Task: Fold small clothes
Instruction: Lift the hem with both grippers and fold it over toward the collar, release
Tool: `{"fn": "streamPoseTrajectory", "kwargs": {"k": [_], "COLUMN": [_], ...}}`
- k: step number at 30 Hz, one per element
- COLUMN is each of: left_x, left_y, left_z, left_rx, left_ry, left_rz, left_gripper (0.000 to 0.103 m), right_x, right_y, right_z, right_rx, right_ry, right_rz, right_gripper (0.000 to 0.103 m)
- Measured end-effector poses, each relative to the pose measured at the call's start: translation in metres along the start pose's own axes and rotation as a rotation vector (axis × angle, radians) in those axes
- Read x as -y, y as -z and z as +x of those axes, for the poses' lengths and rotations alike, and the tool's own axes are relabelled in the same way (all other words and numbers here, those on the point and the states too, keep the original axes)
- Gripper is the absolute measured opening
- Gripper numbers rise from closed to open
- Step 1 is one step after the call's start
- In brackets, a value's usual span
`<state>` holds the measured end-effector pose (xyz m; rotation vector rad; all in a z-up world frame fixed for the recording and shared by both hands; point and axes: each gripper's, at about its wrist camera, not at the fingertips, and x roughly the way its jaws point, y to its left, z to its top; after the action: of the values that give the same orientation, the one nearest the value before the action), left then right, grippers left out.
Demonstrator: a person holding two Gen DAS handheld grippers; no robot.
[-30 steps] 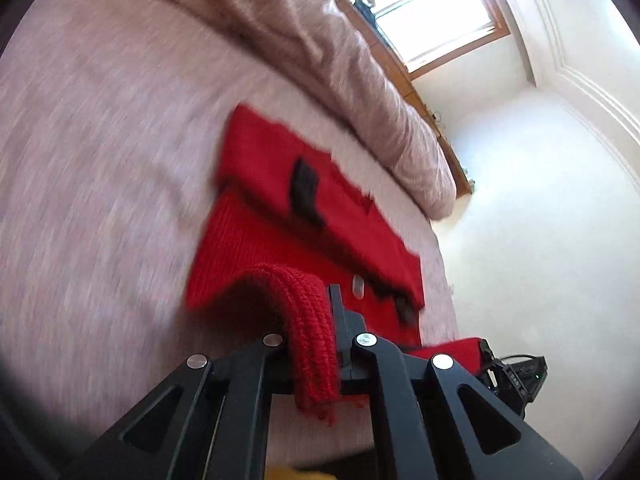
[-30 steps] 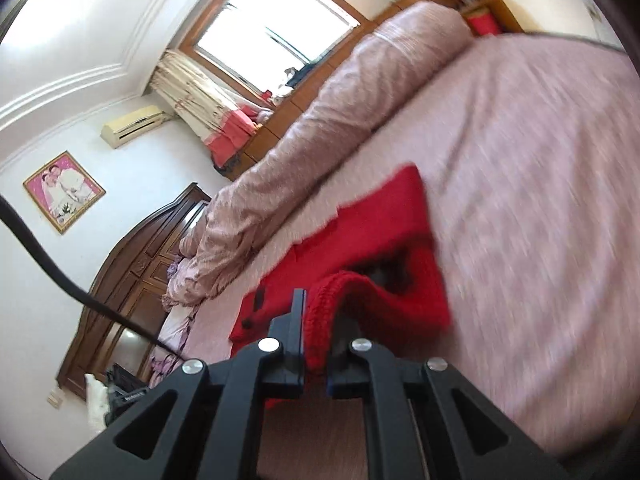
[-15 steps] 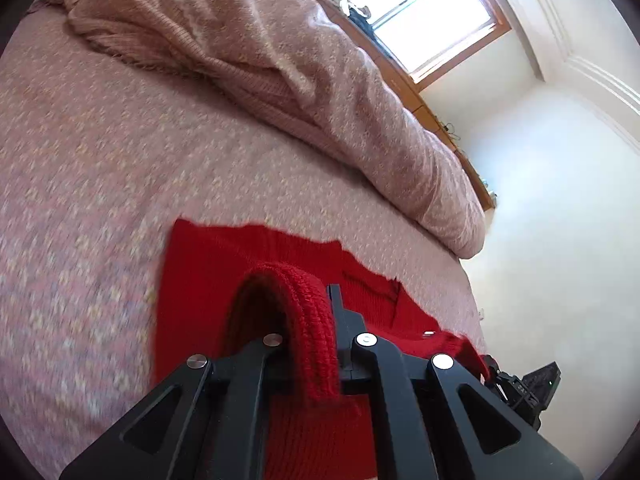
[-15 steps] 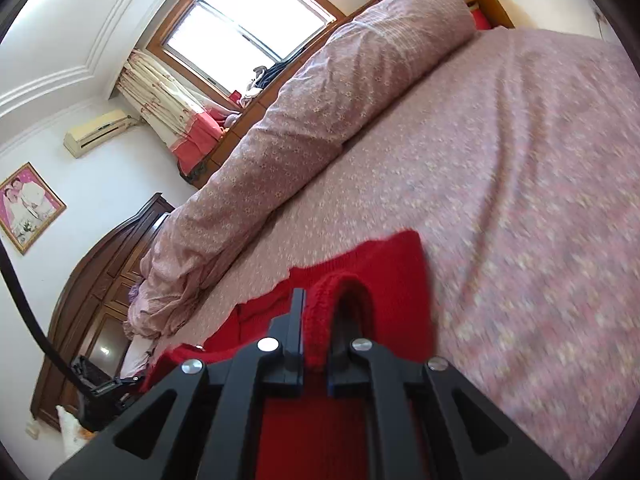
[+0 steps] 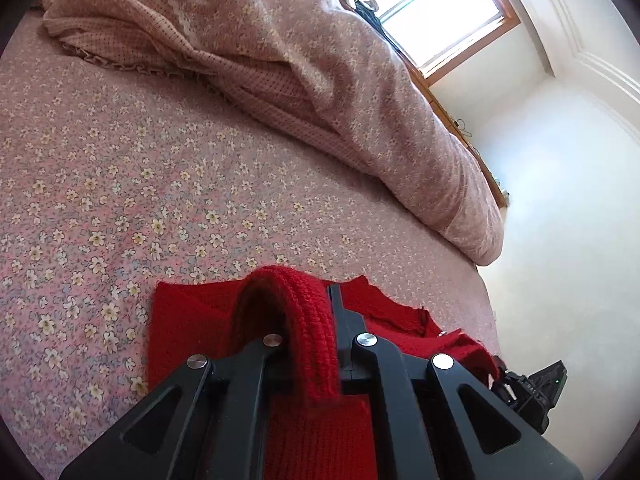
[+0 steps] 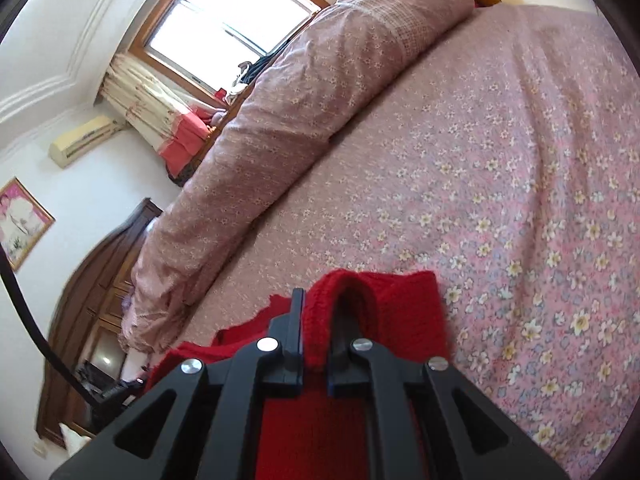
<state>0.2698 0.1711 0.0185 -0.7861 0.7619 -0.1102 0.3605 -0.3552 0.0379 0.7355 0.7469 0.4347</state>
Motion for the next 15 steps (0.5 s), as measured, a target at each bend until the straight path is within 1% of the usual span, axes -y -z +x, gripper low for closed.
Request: {"fn": "streamPoseTrajectory", "kwargs": {"k": [3,5,8,10,11,12,13,15], "left_x": [-0.006,-0.011,-0.019,-0.023,-0.023,-0.022,-0.021,-0.018], "left_y": [0.0,-0.001,0.002,0.006,0.007,0.007,0.006,0.005], "left_z": [0.004,0.008,0.007,0.001,-0.005,-0.012,-0.017,-0.032], "left_rx": [-0.013,-0.037,-0.051,-0.06,-0.066,-0.071,-0.069,-0.046], "left_ry": [-0.005,-0.019,-0.005,0.006,0.012,0.014,0.02,0.044], "left_rz": [-0.022,-0.041,-0.089,-0.111,-0.114,-0.114,-0.115,-0.124], "left_gripper": [0.001,0.001,0.001,0.001,0.002,0.005,0.006,0.013], "right_x": [-0.008,-0.015,-0.02,-0.019,-0.017,-0.017,-0.016,-0.013], "right_y": [-0.003,-0.005,-0.005,-0.005,-0.006,-0.006,-0.007,-0.008], "right_z": [0.003,0.01,0.02,0.022,0.021,0.019,0.014,0.002], "right_rx": [0.003,-0.007,-0.018,-0.028,-0.033,-0.027,-0.005,0.048], "right_ry": [-0.01,0.008,0.026,0.017,-0.01,-0.027,-0.043,-0.069], "right_rz": [-0.04,-0.09,-0.124,-0.112,-0.098,-0.087,-0.077,-0.06], "right_gripper": [0.008,0.008,0.013,0.029,0.058,0.08,0.084,0.084]}}
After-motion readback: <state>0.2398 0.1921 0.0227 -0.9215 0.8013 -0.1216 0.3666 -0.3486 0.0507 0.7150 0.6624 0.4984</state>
